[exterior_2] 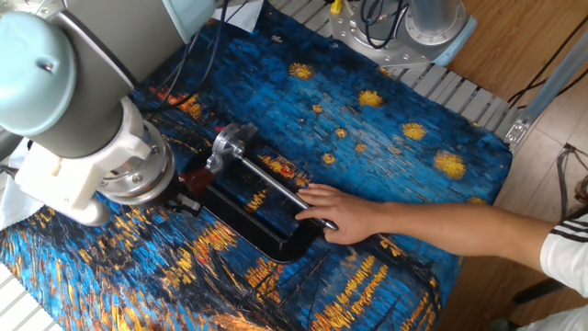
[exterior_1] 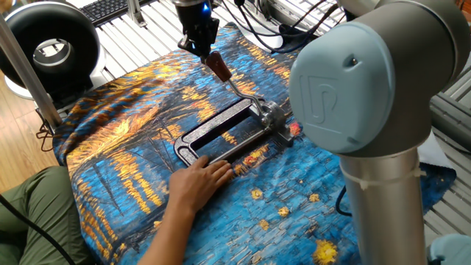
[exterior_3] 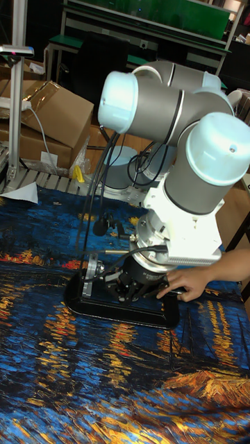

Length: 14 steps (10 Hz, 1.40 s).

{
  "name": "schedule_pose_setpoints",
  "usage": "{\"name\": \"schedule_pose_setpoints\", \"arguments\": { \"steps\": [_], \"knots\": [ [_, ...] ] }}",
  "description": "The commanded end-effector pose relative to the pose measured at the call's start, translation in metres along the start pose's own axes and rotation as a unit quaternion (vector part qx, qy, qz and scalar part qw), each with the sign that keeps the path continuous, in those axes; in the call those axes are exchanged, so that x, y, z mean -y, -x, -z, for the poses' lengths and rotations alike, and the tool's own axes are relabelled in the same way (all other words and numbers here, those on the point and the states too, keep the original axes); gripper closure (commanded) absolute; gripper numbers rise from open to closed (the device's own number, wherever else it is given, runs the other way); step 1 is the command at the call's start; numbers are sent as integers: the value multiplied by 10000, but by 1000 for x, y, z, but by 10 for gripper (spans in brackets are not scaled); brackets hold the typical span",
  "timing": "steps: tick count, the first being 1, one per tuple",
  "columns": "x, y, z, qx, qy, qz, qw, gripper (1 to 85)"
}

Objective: Pull up the lever

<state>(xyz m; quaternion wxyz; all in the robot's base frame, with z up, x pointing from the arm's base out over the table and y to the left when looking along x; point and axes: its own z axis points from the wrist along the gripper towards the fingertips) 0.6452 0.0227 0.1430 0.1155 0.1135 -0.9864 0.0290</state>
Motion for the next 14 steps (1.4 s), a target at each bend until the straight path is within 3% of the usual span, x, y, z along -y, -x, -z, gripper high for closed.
{"name": "schedule_pose_setpoints", "arguments": {
  "steps": [1, 7, 11, 14],
  "knots": [
    [-6, -19, 10, -196, 141, -43, 9997, 847],
    [-10, -54, 29, -483, 159, -147, 9986, 847],
    [-17, -75, 43, -516, 222, -230, 9982, 847],
    [-16, -95, 45, -497, 313, -256, 9979, 847]
  ]
}}
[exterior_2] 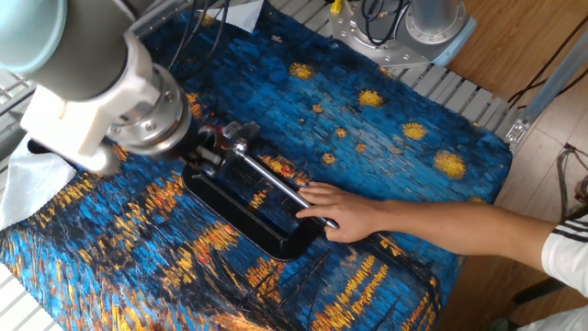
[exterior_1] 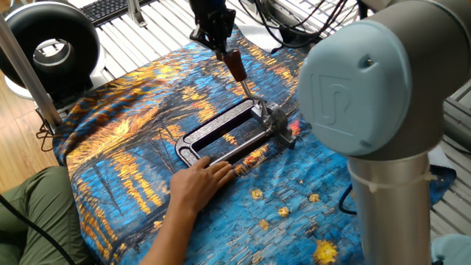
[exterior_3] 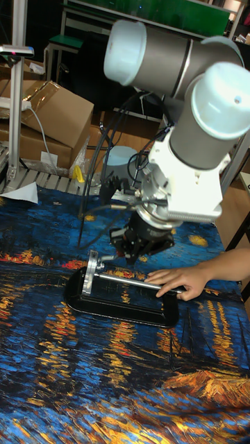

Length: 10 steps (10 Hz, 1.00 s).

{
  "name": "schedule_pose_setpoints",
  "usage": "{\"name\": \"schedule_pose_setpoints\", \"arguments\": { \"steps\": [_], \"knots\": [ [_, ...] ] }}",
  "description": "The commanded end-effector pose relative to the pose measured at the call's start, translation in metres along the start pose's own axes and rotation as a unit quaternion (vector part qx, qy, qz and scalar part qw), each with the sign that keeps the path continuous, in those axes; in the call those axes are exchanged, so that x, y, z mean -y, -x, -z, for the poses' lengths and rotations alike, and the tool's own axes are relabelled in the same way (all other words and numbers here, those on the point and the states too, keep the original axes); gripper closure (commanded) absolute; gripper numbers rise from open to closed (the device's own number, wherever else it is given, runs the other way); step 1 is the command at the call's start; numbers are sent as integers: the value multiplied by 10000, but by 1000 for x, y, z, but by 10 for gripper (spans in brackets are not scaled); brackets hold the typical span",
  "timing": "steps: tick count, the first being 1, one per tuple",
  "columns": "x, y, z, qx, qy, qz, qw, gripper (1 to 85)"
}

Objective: Pull up the lever

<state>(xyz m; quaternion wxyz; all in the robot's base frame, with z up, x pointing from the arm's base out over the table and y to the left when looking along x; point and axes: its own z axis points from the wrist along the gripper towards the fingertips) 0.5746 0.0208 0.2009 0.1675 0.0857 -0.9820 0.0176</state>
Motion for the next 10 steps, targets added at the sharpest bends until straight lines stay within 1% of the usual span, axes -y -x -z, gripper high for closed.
{"name": "schedule_pose_setpoints", "arguments": {
  "steps": [1, 3, 4, 5, 9, 10],
  "knots": [
    [-2, -21, 3, -11, 102, -30, 9999, 847],
    [0, -32, 4, -75, 47, -68, 9999, 847],
    [-2, -36, 5, -70, 75, -88, 9999, 847],
    [-4, -41, 5, -85, 122, -111, 9998, 847],
    [-9, -51, -4, -23, 367, -144, 9992, 847],
    [-6, -52, -6, -1, 356, -140, 9993, 847]
  ]
}}
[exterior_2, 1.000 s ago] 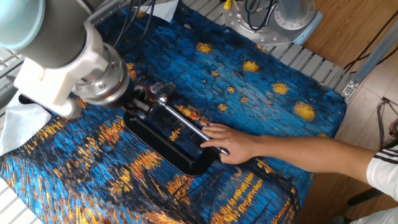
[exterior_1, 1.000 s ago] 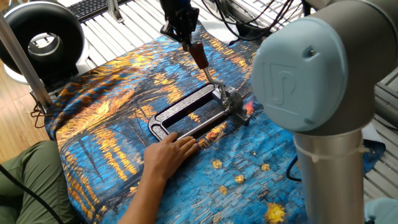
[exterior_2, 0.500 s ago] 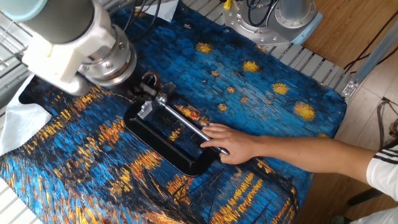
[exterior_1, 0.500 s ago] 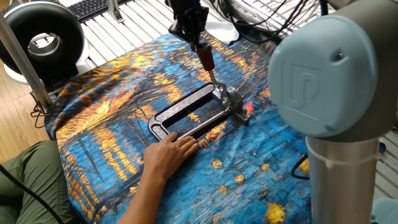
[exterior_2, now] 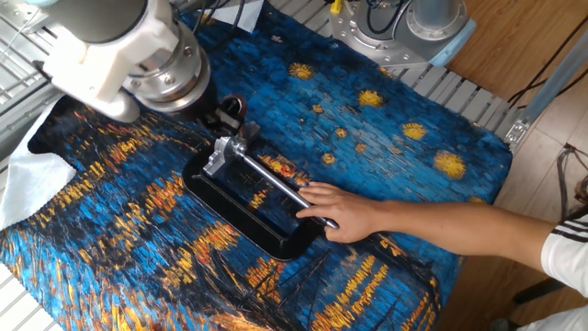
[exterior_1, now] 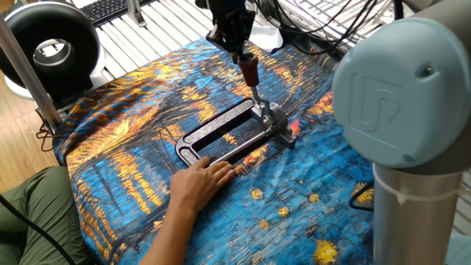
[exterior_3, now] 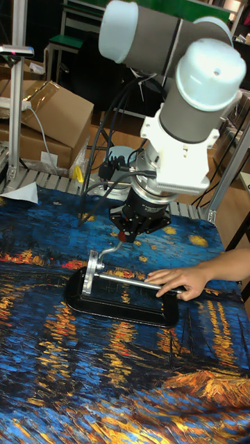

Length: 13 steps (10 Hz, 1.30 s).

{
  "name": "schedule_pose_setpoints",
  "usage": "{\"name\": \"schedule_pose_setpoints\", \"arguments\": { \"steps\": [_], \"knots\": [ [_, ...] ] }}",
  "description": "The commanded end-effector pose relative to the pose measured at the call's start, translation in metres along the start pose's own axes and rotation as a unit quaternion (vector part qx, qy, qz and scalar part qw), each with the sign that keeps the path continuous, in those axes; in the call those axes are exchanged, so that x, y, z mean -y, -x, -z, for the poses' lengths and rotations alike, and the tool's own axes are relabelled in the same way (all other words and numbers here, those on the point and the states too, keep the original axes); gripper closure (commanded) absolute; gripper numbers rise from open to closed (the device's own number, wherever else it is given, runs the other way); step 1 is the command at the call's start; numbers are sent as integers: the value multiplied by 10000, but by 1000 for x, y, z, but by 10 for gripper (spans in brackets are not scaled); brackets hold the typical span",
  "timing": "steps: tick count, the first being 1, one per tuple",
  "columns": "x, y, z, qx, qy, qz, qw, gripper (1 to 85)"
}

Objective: Pull up the lever

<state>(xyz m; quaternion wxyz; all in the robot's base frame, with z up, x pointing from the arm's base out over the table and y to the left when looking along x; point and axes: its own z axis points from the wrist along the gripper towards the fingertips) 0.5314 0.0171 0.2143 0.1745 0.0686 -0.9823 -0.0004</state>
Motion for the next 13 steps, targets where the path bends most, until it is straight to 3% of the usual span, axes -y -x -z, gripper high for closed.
{"name": "schedule_pose_setpoints", "arguments": {
  "steps": [1, 6, 13],
  "knots": [
    [-1, -9, -6, 61, 152, -21, 9999, 847],
    [-8, -21, -13, 58, 385, -36, 9992, 847],
    [-5, -30, -21, 8, 456, 66, 9989, 847]
  ]
}}
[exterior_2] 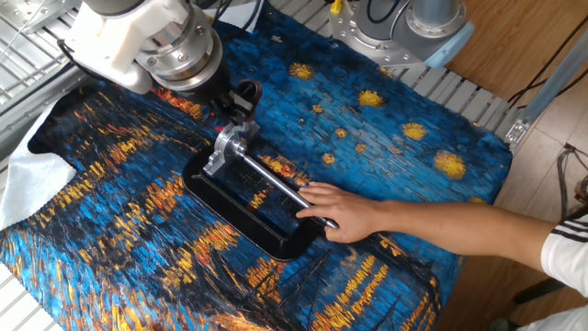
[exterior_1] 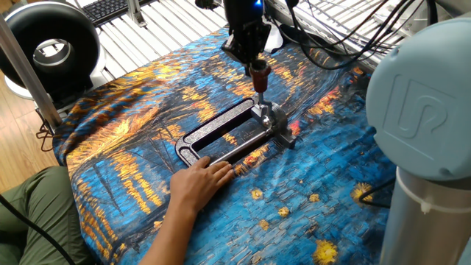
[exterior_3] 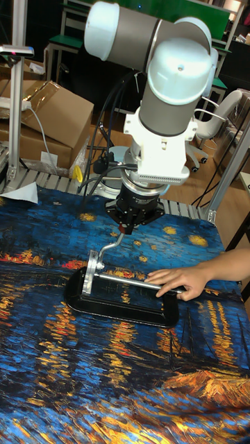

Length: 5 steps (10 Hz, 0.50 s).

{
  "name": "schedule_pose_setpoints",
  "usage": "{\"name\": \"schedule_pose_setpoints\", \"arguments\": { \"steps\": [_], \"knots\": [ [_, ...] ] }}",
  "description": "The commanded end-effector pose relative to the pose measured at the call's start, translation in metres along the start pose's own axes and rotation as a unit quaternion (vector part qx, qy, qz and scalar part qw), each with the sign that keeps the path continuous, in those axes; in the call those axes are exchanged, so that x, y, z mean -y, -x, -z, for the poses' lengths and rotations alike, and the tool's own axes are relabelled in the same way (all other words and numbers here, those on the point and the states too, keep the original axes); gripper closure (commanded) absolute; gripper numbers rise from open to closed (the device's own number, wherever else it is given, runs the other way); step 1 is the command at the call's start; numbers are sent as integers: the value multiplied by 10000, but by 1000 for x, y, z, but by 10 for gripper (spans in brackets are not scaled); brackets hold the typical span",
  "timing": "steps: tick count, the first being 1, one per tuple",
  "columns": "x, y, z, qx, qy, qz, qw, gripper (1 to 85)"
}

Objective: Pull up the lever

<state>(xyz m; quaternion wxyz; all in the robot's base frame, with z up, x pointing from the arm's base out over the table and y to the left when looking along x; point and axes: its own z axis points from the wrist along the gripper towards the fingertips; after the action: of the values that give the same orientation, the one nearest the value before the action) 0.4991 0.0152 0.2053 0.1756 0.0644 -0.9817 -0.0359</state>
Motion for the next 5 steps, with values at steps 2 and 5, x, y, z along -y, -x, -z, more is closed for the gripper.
{"name": "schedule_pose_setpoints", "arguments": {
  "steps": [2, 5],
  "knots": [
    [-2, -4, -4, -2, 128, 55, 9999, 847],
    [-4, -5, -6, -2, 193, 41, 9998, 847]
  ]
}}
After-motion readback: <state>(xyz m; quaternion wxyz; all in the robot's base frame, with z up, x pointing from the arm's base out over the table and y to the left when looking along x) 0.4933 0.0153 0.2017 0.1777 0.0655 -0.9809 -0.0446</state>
